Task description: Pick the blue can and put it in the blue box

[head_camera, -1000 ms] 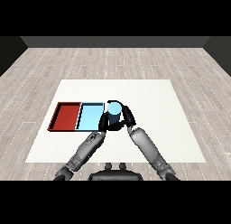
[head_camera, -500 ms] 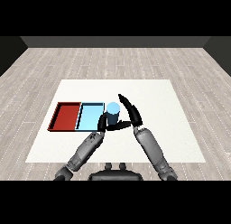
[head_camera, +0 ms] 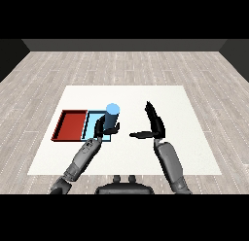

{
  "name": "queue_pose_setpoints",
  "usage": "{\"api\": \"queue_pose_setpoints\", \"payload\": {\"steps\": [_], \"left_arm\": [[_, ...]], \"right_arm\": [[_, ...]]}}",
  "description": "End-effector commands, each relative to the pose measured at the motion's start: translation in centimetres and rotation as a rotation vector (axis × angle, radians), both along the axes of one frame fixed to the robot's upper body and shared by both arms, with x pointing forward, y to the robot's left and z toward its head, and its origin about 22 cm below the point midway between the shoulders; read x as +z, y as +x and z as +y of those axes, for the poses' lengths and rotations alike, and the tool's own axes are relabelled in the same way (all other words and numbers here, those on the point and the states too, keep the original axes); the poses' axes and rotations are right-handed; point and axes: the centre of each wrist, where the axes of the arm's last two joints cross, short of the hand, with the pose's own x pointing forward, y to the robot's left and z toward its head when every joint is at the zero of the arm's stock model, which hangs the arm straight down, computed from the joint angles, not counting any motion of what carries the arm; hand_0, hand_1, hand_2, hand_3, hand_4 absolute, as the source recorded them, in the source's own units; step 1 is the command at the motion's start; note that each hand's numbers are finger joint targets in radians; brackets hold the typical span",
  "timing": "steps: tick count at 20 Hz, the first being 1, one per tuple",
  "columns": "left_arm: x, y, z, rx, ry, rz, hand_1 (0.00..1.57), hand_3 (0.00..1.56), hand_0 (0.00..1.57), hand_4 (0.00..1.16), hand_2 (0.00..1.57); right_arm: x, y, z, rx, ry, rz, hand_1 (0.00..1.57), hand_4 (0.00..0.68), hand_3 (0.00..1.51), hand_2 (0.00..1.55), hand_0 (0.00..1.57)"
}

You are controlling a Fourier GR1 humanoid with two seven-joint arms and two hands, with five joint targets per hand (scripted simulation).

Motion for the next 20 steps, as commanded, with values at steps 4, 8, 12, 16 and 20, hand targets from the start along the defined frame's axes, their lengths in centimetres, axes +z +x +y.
{"api": "queue_pose_setpoints", "payload": {"steps": [4, 8, 12, 16, 20], "left_arm": [[-0.1, 3.1, 5.8, 0.128, 0.098, 0.09, 1.57, 1.49, 1.57, 1.14, 1.57], [0.4, 4.4, 8.0, 0.215, 0.207, 0.187, 1.57, 1.49, 1.57, 1.1, 1.57], [-1.8, 4.4, 11.5, 0.315, 0.453, 0.341, 1.57, 1.45, 1.57, 1.03, 1.56], [-1.8, 5.7, 11.8, 0.382, 0.647, 0.48, 0.58, 0.3, 0.58, 0.91, 0.5], [-3.4, 6.0, 11.9, 0.355, 0.761, 0.597, 0.7, 0.27, 0.7, 0.88, 0.57]], "right_arm": [[-1.2, -0.1, -2.5, -0.017, 0.06, 0.024, 0.0, 0.0, 0.0, 0.0, 0.0], [-1.4, 1.2, -2.4, -0.028, 0.089, 0.052, 0.0, 0.0, 0.0, 0.0, 0.0], [-3.0, 0.0, -2.4, -0.063, 0.097, 0.062, 0.0, 0.0, 0.0, 0.0, 0.0], [-3.3, 0.7, -2.0, -0.107, 0.109, 0.082, 0.0, 0.0, 0.0, 0.0, 0.0], [-4.1, 1.1, -5.8, -0.105, 0.118, 0.108, 0.0, 0.0, 0.0, 0.0, 0.0]]}}
